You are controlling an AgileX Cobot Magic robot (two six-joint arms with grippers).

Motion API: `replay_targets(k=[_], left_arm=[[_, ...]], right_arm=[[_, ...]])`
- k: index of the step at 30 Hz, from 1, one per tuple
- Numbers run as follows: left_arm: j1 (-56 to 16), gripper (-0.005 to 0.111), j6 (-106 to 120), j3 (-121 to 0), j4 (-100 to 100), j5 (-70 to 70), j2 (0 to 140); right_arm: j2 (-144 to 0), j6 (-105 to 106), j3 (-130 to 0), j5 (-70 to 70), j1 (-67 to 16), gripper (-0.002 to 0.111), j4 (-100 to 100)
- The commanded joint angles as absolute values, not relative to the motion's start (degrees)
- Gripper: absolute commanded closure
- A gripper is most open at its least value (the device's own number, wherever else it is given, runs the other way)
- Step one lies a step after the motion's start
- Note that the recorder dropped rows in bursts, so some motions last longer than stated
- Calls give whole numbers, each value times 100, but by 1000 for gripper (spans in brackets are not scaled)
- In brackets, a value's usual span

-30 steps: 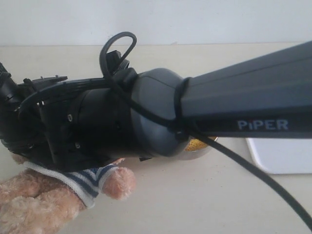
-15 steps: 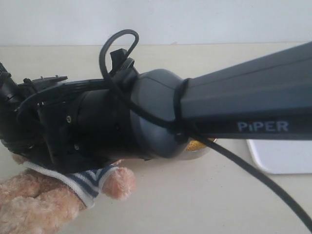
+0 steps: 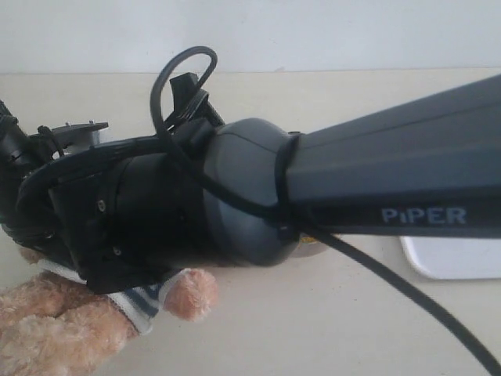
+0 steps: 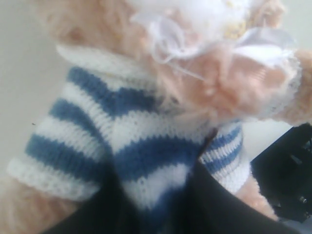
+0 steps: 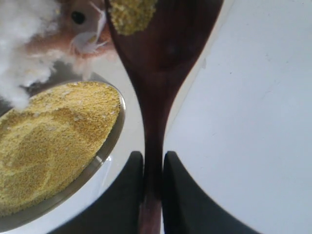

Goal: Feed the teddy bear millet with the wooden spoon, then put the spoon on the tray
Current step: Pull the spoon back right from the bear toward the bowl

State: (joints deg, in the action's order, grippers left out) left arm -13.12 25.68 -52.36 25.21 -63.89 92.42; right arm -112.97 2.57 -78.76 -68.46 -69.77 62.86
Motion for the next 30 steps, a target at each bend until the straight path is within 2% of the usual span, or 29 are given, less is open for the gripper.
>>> replay_targets(k=[1,30], left_arm=[[-1321,103,2599,-5258,2592,-6464,9232],[-1321,103,2575,-5258,2612,-6476,9232]], right_arm=[[-11263,0,-7869,-6820,-7059,109,6627],[-11263,-559,-7869,-6798,-7082,109,6438]])
